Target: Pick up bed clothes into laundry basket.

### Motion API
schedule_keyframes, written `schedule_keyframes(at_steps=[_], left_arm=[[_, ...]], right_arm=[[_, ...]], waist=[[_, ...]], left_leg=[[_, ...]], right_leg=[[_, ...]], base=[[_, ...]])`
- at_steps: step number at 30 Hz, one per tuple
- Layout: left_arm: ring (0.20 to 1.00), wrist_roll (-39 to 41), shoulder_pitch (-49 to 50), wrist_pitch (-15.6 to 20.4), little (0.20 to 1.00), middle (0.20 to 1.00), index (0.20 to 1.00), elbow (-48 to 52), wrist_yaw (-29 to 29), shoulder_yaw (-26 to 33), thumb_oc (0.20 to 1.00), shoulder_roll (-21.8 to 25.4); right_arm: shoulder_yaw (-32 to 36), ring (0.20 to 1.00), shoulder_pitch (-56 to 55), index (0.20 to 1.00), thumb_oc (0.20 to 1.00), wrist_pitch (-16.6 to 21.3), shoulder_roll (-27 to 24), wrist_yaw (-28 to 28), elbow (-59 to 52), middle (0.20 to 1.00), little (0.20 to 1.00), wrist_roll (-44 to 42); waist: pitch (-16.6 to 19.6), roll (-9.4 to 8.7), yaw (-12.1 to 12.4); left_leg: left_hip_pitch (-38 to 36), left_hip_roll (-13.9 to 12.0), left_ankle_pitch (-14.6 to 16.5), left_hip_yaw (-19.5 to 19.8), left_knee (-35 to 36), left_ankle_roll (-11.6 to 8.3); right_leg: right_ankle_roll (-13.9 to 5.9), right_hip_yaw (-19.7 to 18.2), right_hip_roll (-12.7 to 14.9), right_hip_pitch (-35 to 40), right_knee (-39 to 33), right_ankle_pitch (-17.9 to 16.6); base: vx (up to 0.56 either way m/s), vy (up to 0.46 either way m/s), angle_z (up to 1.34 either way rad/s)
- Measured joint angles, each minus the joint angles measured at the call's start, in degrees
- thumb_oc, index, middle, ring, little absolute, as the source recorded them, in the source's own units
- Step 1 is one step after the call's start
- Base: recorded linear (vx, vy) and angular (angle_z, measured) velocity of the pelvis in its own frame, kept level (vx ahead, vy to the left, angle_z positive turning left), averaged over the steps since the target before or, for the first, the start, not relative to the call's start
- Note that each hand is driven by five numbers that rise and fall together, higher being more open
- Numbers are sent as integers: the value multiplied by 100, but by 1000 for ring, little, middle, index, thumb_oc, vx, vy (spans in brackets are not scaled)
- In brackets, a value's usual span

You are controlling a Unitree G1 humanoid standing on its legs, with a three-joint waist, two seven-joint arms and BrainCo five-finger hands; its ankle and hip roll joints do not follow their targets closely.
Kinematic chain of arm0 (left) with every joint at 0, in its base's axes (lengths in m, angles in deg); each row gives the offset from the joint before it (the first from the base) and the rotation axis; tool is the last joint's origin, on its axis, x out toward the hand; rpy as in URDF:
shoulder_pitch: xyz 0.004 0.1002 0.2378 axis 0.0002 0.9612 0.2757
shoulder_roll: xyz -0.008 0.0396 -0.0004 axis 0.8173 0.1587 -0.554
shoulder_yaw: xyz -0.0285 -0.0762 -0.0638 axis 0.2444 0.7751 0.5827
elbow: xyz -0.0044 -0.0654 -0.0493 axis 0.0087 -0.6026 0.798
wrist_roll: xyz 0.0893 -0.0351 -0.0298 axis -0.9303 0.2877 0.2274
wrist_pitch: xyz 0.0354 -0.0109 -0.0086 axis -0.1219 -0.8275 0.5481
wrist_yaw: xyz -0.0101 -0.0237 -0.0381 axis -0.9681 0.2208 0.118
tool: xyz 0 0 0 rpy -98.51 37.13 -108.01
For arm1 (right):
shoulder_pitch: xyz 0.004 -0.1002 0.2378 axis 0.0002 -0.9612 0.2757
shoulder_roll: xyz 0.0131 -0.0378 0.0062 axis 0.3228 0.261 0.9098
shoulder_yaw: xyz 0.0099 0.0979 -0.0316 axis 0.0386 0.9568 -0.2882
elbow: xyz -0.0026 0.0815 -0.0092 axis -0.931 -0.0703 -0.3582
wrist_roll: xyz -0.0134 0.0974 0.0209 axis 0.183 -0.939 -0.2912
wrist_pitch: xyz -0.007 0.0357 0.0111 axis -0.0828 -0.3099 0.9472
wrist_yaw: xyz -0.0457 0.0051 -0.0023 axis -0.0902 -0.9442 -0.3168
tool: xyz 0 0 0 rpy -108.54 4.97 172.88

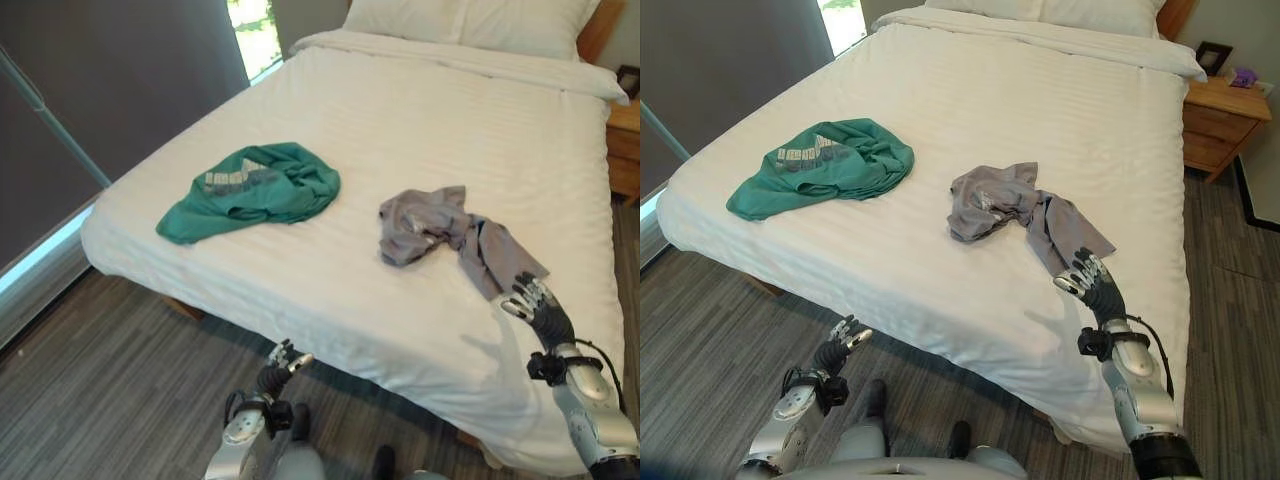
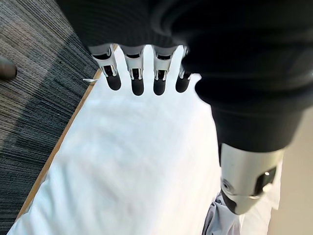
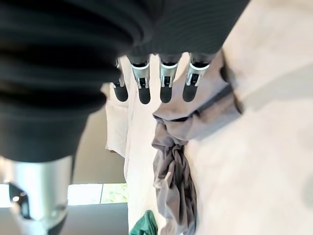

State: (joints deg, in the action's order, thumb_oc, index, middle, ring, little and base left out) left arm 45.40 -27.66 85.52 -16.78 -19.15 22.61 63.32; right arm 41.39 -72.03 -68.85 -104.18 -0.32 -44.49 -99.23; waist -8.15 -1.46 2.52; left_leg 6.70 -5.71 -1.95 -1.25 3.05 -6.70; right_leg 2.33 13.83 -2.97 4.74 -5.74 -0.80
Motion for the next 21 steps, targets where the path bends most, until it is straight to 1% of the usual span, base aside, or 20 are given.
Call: schedule_keyframes(at_steps=[1,2,3,4,5,6,7,8,10,11,12,13,14,16,17,18,19,20,21], left_arm=[[1000,0,9,-25,1000,1000,1000,72,36,-11,1000,30],[1000,0,28,-27,1000,1000,1000,177,63,-41,1000,65],[1000,0,72,-26,1000,1000,1000,336,144,-57,1000,116],[1000,-1,58,-25,1000,1000,1000,453,159,-93,1000,175],[1000,1,62,-7,1000,1000,1000,514,171,-90,1000,236],[1000,0,112,-24,1000,1000,1000,504,232,-154,1000,435],[1000,1,97,-23,1000,1000,1000,511,258,-108,1000,457],[1000,5,81,-22,1000,1000,1000,513,256,-81,1000,462],[1000,10,142,-25,1000,1000,1000,511,261,-119,1000,543],[1000,15,138,-11,1000,1000,1000,522,272,-223,1000,591],[1000,22,127,-12,1000,1000,1000,510,270,-269,1000,604],[1000,127,105,-5,1000,1000,1000,512,275,-396,1000,629],[1000,203,23,-3,1000,1000,1000,536,284,-647,1000,638],[1000,223,30,-3,1000,1000,1000,545,284,-691,1000,640],[1000,223,41,-8,1000,1000,1000,554,282,-766,1000,731],[1000,223,50,-6,1000,1000,1000,559,282,-798,1000,783],[1000,225,50,-6,1000,1000,1000,555,275,-810,1000,824],[1000,229,50,-7,1000,1000,1000,546,263,-806,1000,847],[1000,233,77,-7,1000,1000,1000,528,254,-807,1000,854]], right_arm=[[-5,1000,72,1000,1000,-42,-120,0,-16,1000,1000,108],[15,1000,136,1000,1000,-43,-262,-9,-20,1000,1000,212],[59,1000,245,1000,1000,-55,-554,-6,-12,1000,1000,308],[69,1000,326,1000,1000,-55,-706,-21,11,1000,1000,308],[-20,1000,495,1000,1000,-102,-802,-15,68,1000,1000,385],[-460,1000,1052,1000,1000,-196,-1313,30,210,1000,1000,698],[-432,1000,1211,1000,1000,-198,-1431,70,253,1000,1000,829],[-573,1000,1474,1000,1000,-211,-1558,49,343,1000,1000,1001],[-1028,1000,2224,1000,1000,-212,-1736,60,728,1000,1000,1408],[-1147,1000,2498,1000,1000,-203,-1737,35,886,1000,1000,1496],[-1261,1000,2771,1000,1000,-199,-1677,12,1121,1000,1000,1629],[-1675,1000,3272,1000,1000,-208,-1681,-26,1589,1000,1000,1715],[-2145,1000,3997,1000,1000,-248,-1697,-63,2392,1000,1000,1880],[-2348,1000,4450,1000,1000,-242,-1602,-135,2837,1000,1000,1885],[-2969,1000,5133,1000,1000,-275,-1519,-180,3575,1000,1000,2026],[-3164,1000,5473,1000,1000,-359,-1477,-226,4031,1000,1000,2150],[-3210,1000,5699,1000,1000,-407,-1407,-301,4410,1000,1000,2307],[-3205,1000,5836,1000,1000,-500,-1392,-426,4648,1000,1000,2473],[-3292,1000,5931,1000,1000,-518,-1367,-476,4831,1000,1000,2591]], waist=[[-22,-38,-22],[15,26,-44],[36,50,-80],[37,53,-96],[34,4,-63],[57,-64,-81],[75,-115,-63],[101,-153,-60],[150,-212,-58],[177,-245,34],[192,-270,67],[207,-285,143],[236,-297,287],[240,-306,404],[240,-303,436],[239,-302,498],[239,-307,567],[223,-303,625],[201,-290,672]], left_leg=[[-137,52,-11,-39,92,16],[-254,69,-47,-84,125,66],[-476,82,-156,-146,262,210],[-466,91,-328,-183,262,329],[-482,121,-412,-225,265,426],[-499,228,-374,-297,263,485],[-502,292,-372,-293,262,495],[-496,348,-347,-293,261,563],[-492,452,-322,-297,249,641],[-466,510,-323,-275,235,656],[-466,537,-297,-287,233,697],[-454,581,-284,-281,234,700],[-358,635,-284,-283,234,718],[-232,661,-315,-280,231,760],[-90,671,-344,-279,231,796],[38,674,-391,-267,231,830],[139,673,-413,-265,229,852],[284,686,-505,-242,229,901],[359,697,-512,-219,229,910]], right_leg=[[5,-35,-3,27,1,14],[0,-47,-14,44,2,19],[-17,-77,-21,55,4,30],[-26,-86,-2,63,5,34],[-46,-124,36,95,5,43],[-175,-191,153,88,3,58],[-215,-174,217,77,3,61],[-249,-176,272,72,3,57],[-351,-189,382,65,2,65],[-404,-179,438,59,2,63],[-411,-183,464,53,2,65],[-453,-190,505,40,1,58],[-515,-193,567,-66,0,41],[-555,-182,587,-182,0,9],[-574,-186,596,-324,1,-26],[-585,-172,596,-450,0,-55],[-595,-171,596,-553,-1,-77],[-603,-148,597,-675,-1,-107],[-606,-130,603,-746,-1,-116]], base=[[46,50,-16],[79,92,-13],[59,104,-3],[60,106,-12],[63,130,-21],[54,107,-19],[65,135,-3],[28,67,11],[15,54,7],[9,73,6],[-1,36,5],[-34,58,3],[-64,35,7],[-122,32,3],[-120,14,0],[-135,12,1],[-70,3,11],[-93,5,10],[-67,2,12]])
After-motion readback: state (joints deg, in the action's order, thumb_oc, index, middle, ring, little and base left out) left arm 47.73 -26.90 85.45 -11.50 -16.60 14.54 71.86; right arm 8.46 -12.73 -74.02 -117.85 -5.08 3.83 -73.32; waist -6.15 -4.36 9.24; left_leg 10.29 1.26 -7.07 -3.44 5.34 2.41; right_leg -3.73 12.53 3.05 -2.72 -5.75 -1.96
